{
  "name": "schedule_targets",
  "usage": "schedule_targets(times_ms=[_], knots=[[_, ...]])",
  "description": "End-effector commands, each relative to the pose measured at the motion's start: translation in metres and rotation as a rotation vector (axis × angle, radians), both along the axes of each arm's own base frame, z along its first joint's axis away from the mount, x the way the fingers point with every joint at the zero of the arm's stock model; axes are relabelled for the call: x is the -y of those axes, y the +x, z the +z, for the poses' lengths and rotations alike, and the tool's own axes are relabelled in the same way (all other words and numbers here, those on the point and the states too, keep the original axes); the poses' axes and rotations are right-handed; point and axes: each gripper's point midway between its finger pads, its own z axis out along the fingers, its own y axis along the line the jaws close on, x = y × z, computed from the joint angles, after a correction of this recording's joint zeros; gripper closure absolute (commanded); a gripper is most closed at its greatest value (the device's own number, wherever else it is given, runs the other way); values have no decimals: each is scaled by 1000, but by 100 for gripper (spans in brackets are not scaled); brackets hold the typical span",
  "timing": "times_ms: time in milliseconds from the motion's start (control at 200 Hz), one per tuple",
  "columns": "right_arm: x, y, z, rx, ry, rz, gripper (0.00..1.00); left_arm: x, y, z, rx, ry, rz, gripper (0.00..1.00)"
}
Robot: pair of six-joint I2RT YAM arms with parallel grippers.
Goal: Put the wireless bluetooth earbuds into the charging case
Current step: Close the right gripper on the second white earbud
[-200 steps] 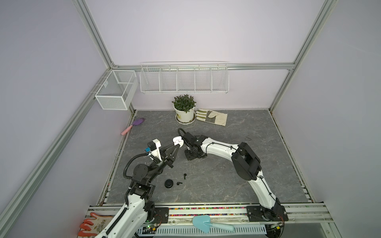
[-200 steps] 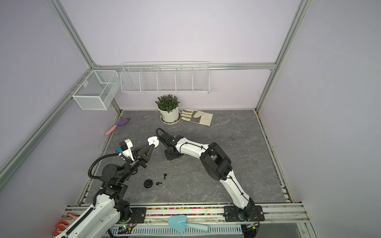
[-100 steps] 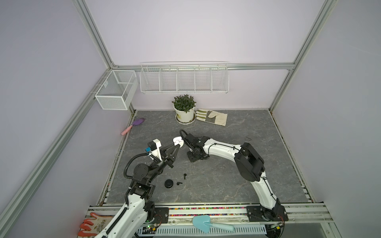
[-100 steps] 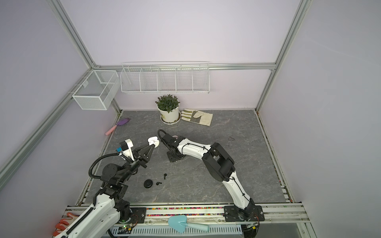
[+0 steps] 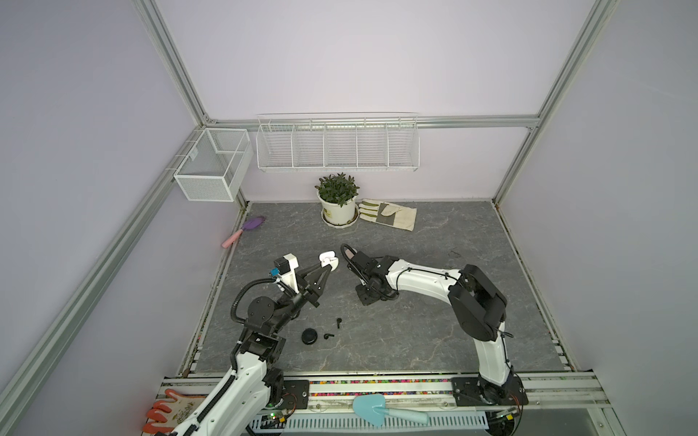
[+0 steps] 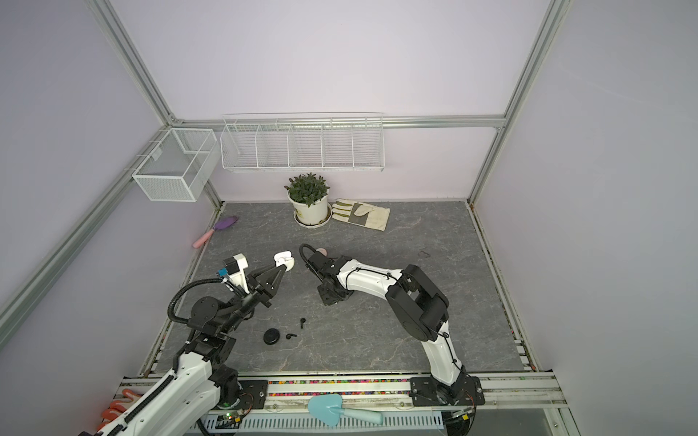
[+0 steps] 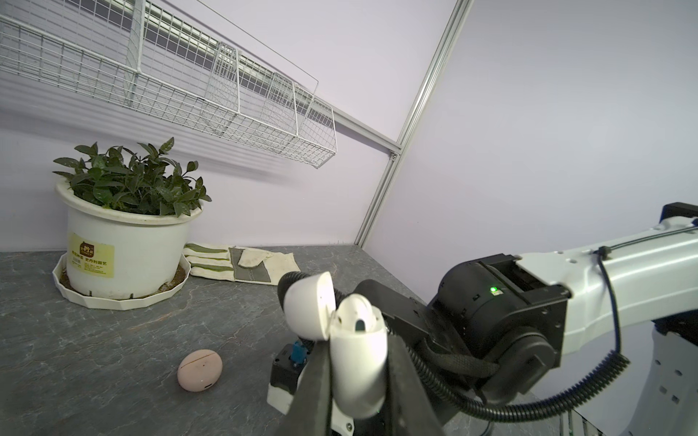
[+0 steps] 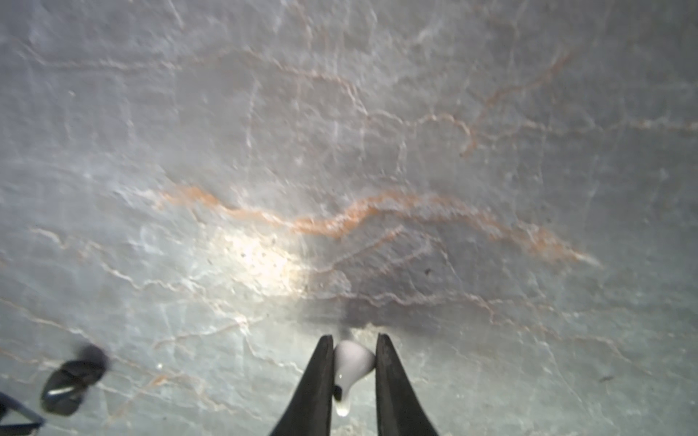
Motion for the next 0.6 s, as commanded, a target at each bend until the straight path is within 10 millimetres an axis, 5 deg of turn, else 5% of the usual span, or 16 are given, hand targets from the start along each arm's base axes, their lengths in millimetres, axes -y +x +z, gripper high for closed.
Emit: schedule_targets(times_ms=[0,600], knots=[[3,-2,5,8,11,-22,79,0,-2,19,49,-11,-7,100],[12,-11,-5,-45,-25,-65,69,-1,-4,21,60,-14,-2,100]])
